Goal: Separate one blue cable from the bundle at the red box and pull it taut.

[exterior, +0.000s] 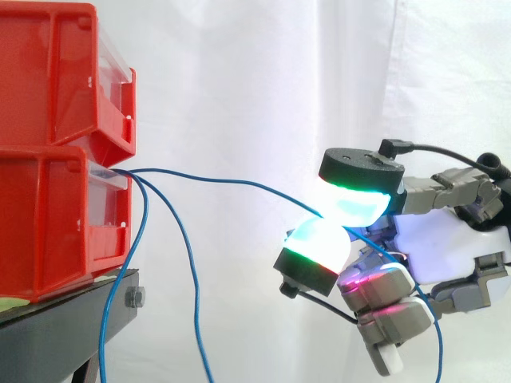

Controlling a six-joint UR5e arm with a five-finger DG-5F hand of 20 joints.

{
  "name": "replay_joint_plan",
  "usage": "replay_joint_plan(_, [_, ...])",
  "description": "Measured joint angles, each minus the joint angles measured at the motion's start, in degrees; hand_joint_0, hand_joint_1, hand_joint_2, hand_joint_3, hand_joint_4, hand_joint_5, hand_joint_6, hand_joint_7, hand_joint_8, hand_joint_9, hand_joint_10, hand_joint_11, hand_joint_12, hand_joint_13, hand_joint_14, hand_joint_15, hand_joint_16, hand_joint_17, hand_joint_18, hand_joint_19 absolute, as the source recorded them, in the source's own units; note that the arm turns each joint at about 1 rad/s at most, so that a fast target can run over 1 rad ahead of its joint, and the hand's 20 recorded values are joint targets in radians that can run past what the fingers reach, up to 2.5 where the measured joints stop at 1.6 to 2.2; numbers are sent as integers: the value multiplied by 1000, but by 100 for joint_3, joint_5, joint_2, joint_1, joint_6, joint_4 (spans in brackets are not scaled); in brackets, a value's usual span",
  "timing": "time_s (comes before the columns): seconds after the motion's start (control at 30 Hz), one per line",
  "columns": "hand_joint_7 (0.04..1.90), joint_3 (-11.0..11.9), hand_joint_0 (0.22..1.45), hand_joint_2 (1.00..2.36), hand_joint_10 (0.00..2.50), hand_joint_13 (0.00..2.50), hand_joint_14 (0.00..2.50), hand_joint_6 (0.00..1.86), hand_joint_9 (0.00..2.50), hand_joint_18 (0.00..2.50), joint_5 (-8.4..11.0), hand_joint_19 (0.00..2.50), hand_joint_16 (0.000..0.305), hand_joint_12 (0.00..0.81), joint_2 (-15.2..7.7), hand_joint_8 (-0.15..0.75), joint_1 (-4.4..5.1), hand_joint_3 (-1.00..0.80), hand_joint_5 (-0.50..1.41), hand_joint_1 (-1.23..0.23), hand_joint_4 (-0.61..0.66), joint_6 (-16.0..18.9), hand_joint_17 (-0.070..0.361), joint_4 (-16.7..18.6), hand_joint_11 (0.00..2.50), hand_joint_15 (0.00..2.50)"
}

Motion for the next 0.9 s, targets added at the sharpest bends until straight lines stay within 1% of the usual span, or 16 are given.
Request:
replay_joint_plan(0.1, [1039,0,658,1013,793,984,180,935,682,715,49,903,39,326,58,272,13,-132,-117,-879,-272,-45,87,-77,1042,1354])
replay_joint_plan(0.27, [1034,-2,659,1013,760,1001,139,935,697,728,206,909,39,326,162,273,34,-130,-117,-880,-267,-99,88,-325,1052,1382])
replay_joint_plan(0.37, [1034,-7,658,1013,749,1005,127,936,703,730,254,899,39,326,194,279,44,-129,-117,-879,-267,-105,88,-455,1059,1380])
replay_joint_plan(0.47, [1030,-83,659,1013,741,1006,122,936,706,732,284,907,39,329,228,274,53,-130,-118,-879,-262,-99,88,-490,1057,1386])
replay_joint_plan(0.53, [1034,-226,660,1013,732,1011,104,936,712,733,360,907,39,332,275,280,69,-130,-117,-880,-267,-87,88,-415,1064,1387])
replay_joint_plan(0.6, [1035,-405,659,1014,713,1016,94,936,732,734,471,907,39,332,338,282,101,-128,-117,-880,-265,-73,88,-248,1073,1381])
replay_joint_plan(0.67, [1035,-660,660,1013,710,1018,85,936,729,734,634,906,39,329,429,274,163,-128,-117,-880,-264,-45,88,15,1085,1386])
replay_joint_plan(0.7, [1028,-826,659,1013,707,1019,80,936,730,735,712,905,39,332,474,280,198,-124,-117,-879,-267,-29,88,183,1089,1391])
replay_joint_plan(0.8, [1034,-1175,659,1013,702,1025,66,936,735,742,855,906,40,329,569,277,274,-124,-117,-879,-262,4,89,542,1091,1391])
replay_joint_plan(0.9, [1036,-1492,660,1013,703,1031,50,936,742,750,1034,905,40,331,701,283,359,-128,-117,-880,-263,25,89,809,1099,1409])
